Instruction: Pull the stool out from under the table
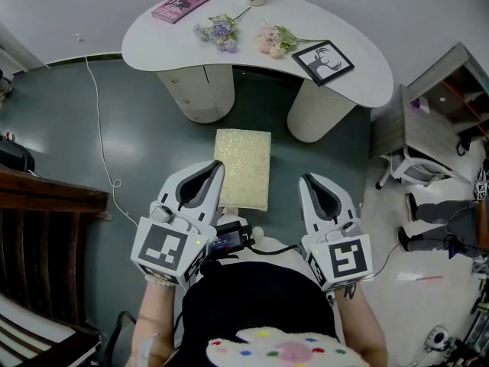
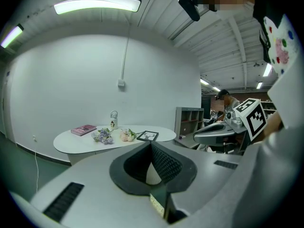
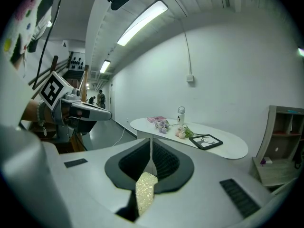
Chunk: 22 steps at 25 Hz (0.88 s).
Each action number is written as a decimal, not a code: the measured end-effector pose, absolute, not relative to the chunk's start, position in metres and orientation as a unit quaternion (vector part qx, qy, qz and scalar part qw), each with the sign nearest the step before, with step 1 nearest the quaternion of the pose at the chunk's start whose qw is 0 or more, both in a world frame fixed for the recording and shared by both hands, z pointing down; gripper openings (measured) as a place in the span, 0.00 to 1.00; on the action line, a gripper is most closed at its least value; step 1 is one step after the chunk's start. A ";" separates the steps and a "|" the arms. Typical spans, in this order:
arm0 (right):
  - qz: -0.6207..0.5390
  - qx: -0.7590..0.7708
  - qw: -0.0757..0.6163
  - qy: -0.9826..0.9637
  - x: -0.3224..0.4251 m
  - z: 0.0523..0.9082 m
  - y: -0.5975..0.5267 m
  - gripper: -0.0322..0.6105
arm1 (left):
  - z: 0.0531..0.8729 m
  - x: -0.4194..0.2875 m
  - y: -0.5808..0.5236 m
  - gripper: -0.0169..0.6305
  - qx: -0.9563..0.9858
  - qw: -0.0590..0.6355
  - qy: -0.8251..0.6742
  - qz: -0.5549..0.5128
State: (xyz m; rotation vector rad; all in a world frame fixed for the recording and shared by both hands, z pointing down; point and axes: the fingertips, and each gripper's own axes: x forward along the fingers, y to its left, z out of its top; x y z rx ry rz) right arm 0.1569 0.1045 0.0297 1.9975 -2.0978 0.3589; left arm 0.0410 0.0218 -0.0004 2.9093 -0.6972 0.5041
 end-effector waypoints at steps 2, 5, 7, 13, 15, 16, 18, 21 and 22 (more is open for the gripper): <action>0.122 0.679 0.112 -0.716 0.155 0.029 0.104 0.12 | 0.000 0.040 0.021 0.05 0.957 0.055 -0.231 0.165; 0.121 0.677 0.113 -0.717 0.154 0.029 0.104 0.11 | -0.001 0.040 0.021 0.05 0.957 0.054 -0.232 0.164; 0.120 0.676 0.113 -0.718 0.153 0.029 0.104 0.11 | -0.001 0.040 0.022 0.05 0.957 0.054 -0.232 0.163; 0.119 0.674 0.113 -0.721 0.150 0.028 0.103 0.11 | -0.001 0.039 0.022 0.05 0.957 0.053 -0.232 0.163; 0.120 0.673 0.114 -0.721 0.150 0.028 0.103 0.11 | -0.001 0.039 0.022 0.05 0.957 0.054 -0.232 0.163; 0.120 0.672 0.115 -0.722 0.150 0.028 0.103 0.11 | -0.001 0.040 0.021 0.05 0.957 0.054 -0.232 0.163; 0.120 0.671 0.116 -0.722 0.149 0.028 0.102 0.11 | 0.000 0.040 0.021 0.05 0.957 0.055 -0.232 0.162; 0.119 0.670 0.117 -0.723 0.148 0.028 0.102 0.11 | 0.000 0.039 0.021 0.05 0.957 0.055 -0.232 0.163; 0.119 0.670 0.117 -0.723 0.148 0.028 0.102 0.11 | 0.000 0.039 0.021 0.05 0.957 0.055 -0.232 0.163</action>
